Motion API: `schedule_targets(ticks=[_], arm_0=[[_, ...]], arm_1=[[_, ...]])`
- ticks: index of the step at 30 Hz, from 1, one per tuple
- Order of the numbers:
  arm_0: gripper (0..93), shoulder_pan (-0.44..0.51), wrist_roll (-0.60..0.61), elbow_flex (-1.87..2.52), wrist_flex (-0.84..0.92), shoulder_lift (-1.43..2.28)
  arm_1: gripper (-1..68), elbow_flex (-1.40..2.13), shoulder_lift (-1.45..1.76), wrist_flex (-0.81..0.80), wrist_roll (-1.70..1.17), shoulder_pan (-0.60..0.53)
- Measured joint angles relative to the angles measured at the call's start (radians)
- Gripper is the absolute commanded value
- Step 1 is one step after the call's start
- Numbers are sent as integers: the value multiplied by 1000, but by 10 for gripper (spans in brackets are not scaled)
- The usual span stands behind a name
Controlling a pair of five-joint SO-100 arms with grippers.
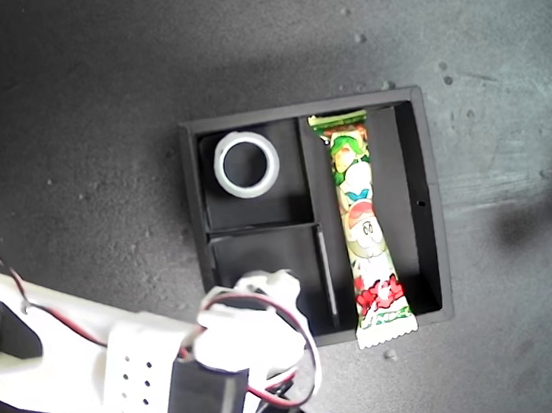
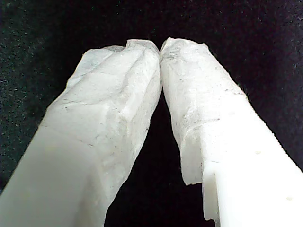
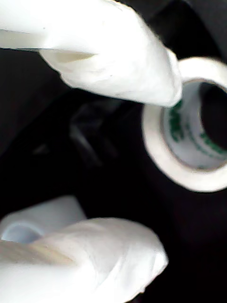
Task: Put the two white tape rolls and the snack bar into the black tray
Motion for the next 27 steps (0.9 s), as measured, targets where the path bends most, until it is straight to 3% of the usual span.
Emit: schedule_targets(ticks=[6, 13, 20, 27], arm_0=[[1, -23, 15, 181, 2, 201], [0, -101, -84, 936, -31, 920], [0, -236, -129, 2011, -489, 1712], [0, -282, -172, 2525, -690, 1947]], arm_1=[[0, 0, 0, 0, 0, -2], [0, 0, 2, 5, 0, -11], [0, 0, 2, 5, 0, -12], [0, 0, 2, 5, 0, -12]])
